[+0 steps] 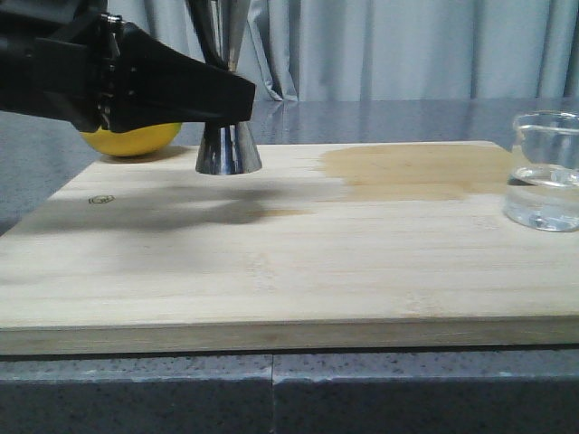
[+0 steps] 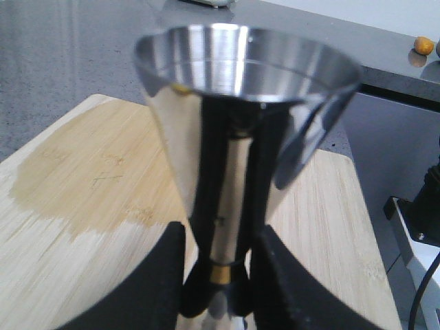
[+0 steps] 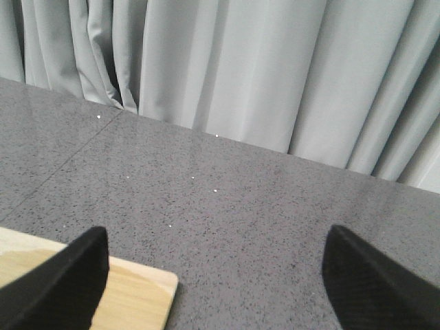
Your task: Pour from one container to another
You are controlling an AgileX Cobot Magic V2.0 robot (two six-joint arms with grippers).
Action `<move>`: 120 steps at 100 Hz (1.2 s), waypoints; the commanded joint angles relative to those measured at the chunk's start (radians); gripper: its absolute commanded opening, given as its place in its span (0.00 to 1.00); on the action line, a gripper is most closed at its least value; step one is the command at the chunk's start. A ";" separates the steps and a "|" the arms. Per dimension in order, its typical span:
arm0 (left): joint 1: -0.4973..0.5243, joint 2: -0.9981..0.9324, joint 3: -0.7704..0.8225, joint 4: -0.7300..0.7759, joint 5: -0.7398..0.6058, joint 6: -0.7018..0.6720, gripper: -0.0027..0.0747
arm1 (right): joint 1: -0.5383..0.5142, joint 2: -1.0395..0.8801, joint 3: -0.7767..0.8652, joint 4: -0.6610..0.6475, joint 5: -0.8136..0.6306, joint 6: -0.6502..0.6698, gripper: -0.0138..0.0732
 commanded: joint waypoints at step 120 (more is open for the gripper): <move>-0.007 -0.045 -0.026 -0.030 -0.208 -0.008 0.17 | 0.229 -0.112 0.409 0.149 -0.265 0.004 0.82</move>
